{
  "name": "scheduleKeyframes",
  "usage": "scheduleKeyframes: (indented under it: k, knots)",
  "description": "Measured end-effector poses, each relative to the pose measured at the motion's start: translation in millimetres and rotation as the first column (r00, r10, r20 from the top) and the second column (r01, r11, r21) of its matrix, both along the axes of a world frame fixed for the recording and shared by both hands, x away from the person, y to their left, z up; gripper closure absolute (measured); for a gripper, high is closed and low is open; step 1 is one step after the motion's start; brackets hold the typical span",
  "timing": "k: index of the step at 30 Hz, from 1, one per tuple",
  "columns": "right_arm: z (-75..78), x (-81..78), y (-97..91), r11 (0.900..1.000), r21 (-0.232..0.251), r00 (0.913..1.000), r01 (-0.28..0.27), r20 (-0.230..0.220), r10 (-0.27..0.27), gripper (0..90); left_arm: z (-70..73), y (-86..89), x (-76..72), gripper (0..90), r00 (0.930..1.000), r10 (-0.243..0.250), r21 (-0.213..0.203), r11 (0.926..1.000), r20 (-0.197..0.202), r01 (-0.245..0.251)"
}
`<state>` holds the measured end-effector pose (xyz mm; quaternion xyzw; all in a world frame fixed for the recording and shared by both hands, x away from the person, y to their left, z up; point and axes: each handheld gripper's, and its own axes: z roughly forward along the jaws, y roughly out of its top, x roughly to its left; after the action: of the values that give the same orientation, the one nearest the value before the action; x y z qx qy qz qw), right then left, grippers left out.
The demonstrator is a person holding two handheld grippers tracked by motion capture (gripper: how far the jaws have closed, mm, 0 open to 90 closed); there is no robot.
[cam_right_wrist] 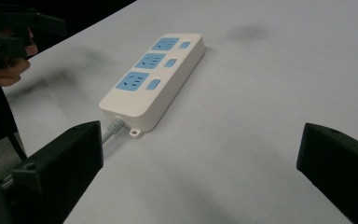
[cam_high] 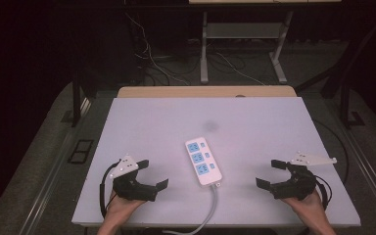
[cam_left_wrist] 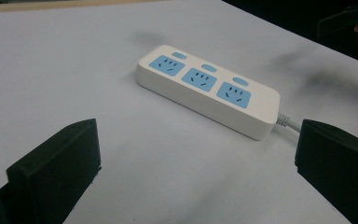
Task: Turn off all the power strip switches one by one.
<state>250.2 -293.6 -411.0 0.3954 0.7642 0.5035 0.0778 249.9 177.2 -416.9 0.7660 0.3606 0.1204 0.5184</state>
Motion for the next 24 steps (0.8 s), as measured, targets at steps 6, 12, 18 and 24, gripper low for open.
scheduleKeyframes:
  k: [6, 12, 18, 24]
  knots:
    - [0.3, -0.4, 0.2, 1.0000, 0.002, 1.0000, -0.002, -0.005, 0.002, 0.0, -0.4, -0.1, 0.0, 0.0, 1.0000, -0.005, 0.002, 1.0000, -0.007, 0.005]
    - [0.1, -0.6, 0.6, 1.0000, 0.006, 0.9999, -0.003, -0.014, 0.003, 0.0, 0.0, -1.2, -0.4, 0.0, 0.9999, -0.010, 0.007, 0.9999, -0.007, 0.010]
    - [-1.4, -0.5, 2.1, 1.0000, -0.002, 0.9998, -0.003, -0.021, 0.003, 0.0, 0.8, -3.6, -0.1, 0.0, 0.9996, -0.020, 0.018, 0.9996, -0.018, 0.021]
    - [-1.7, -0.4, 2.2, 1.0000, -0.004, 0.9998, -0.001, -0.021, 0.001, 0.0, 3.6, -4.5, 1.1, 0.0, 0.9990, -0.038, 0.027, 0.9989, -0.024, 0.039]
